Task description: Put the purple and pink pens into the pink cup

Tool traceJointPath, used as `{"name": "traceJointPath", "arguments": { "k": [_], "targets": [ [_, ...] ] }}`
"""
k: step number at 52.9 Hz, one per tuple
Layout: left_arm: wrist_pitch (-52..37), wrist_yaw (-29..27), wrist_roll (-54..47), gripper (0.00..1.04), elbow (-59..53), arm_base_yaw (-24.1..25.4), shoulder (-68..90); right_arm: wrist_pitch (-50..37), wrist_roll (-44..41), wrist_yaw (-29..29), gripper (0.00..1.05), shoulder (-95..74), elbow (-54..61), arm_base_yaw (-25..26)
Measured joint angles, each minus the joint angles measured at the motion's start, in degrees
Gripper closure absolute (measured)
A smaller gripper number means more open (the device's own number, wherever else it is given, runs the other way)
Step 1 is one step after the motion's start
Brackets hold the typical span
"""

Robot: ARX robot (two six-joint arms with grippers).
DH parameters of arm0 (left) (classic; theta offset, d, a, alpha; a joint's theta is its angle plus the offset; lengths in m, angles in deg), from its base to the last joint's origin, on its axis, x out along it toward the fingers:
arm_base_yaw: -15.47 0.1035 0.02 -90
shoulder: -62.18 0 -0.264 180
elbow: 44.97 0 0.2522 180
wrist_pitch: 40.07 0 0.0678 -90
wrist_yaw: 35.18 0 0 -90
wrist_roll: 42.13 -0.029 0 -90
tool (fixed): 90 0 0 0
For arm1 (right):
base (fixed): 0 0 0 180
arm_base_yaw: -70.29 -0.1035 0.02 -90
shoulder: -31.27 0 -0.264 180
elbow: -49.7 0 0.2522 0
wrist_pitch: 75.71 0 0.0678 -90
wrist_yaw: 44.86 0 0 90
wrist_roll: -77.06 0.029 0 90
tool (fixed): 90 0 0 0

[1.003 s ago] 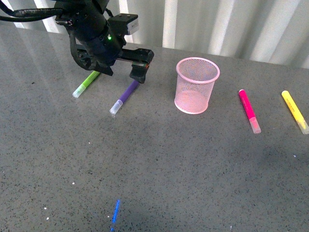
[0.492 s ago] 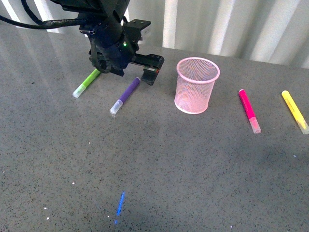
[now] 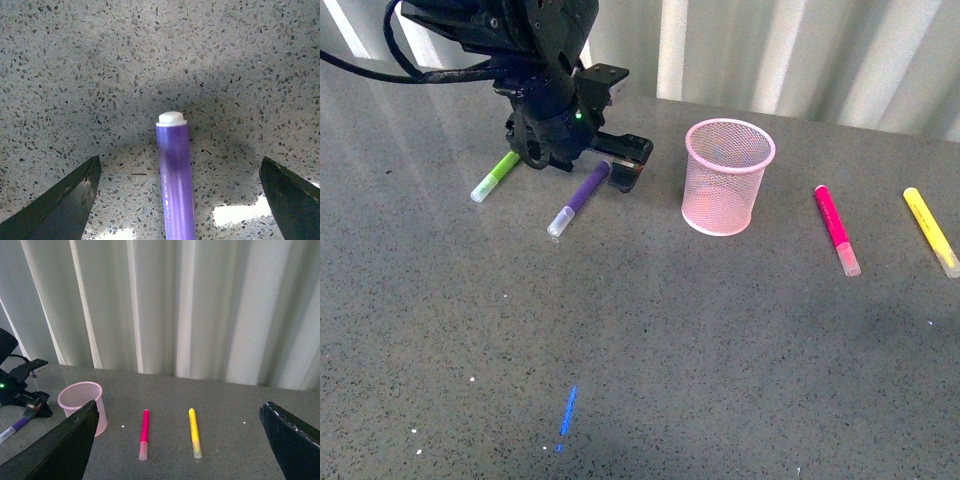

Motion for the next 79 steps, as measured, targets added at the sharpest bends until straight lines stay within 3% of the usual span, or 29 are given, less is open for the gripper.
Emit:
{"name": "traceJointPath", "arguments": {
  "k": [5,34,59,70,79],
  "targets": [
    [-0.3,-0.2,-0.4,0.08,0.2,0.0,0.1,0.0,0.0,0.0,0.07,0.0,0.0,0.0],
    [-3.4,-0.8,0.4,0.91,-0.6,-1.0,0.3,0.0,0.0,0.0,0.07,0.0,0.0,0.0],
    [-15.6,-2.7,-1.7,0.92,-10.8,1.0,-8.0,0.0,0.0,0.0,0.07,0.0,0.0,0.0],
    [-40.4,-1.6,0.6,0.92,-24.3,4.5,-22.4,0.0,0.0,0.0,0.07,0.0,0.0,0.0],
    [-56.5,0.3,8.7,0.92,-34.0,2.8,-30.4,0.0,0.0,0.0,0.07,0.0,0.0,0.0]
  ]
}}
